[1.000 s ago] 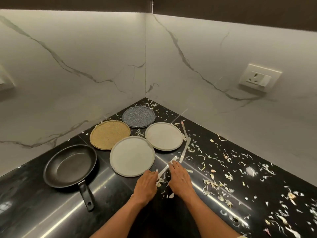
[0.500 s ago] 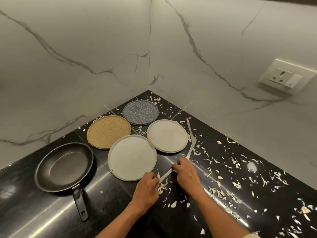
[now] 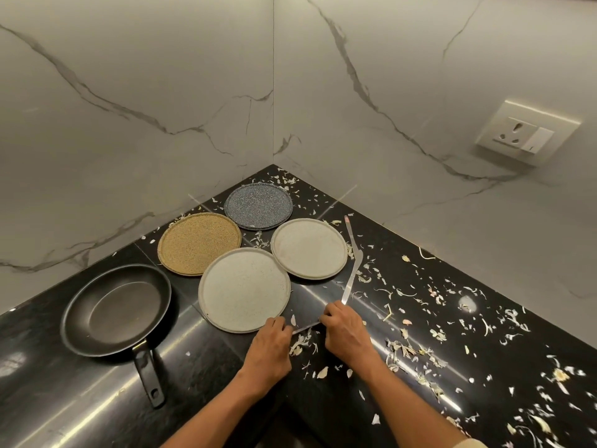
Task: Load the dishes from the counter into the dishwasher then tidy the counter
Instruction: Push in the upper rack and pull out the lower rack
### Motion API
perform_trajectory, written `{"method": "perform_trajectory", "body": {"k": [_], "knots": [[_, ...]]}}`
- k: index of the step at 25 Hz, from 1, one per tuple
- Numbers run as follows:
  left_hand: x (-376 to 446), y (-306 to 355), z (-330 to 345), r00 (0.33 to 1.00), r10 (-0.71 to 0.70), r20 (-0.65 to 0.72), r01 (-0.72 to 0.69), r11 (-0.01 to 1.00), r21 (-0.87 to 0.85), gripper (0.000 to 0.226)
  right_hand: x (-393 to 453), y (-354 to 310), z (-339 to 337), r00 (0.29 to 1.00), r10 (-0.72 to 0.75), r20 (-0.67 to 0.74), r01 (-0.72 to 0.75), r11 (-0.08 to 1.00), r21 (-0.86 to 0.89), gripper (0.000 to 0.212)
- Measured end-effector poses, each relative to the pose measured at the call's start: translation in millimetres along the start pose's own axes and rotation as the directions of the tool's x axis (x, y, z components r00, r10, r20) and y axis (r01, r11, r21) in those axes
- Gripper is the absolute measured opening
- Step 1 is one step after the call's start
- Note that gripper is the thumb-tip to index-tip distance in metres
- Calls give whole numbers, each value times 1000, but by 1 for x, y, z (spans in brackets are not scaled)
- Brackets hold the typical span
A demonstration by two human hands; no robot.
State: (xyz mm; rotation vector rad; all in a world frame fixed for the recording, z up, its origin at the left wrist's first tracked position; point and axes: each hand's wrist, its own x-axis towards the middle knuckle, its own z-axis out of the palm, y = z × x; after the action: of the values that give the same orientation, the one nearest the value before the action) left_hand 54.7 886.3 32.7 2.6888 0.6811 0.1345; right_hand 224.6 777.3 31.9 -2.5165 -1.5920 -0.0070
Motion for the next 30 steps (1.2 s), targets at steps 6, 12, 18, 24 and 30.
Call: {"method": "perform_trajectory", "body": {"k": [6, 12, 18, 24, 30], "knots": [[-7, -15, -6, 997, -47, -64, 42, 996, -84, 23, -8, -2, -9, 987, 54, -150, -29, 986, 162, 20], [-40, -13, -17, 991, -48, -126, 29, 989, -146, 20, -44, -13, -18, 981, 66, -182, -9, 954, 298, 13], [-89, 16, -18, 984, 49, -171, -74, 987, -142, 17, -108, -12, -26, 977, 71, -201, -10, 956, 293, 17], [-155, 63, -2, 977, 85, -197, -112, 986, -128, 21, -199, -13, -36, 974, 96, -204, -30, 952, 306, 18], [-251, 100, 19, 984, 127, -123, -134, 989, -55, 23, -310, -39, -34, 970, 111, -216, -36, 946, 323, 16]]}}
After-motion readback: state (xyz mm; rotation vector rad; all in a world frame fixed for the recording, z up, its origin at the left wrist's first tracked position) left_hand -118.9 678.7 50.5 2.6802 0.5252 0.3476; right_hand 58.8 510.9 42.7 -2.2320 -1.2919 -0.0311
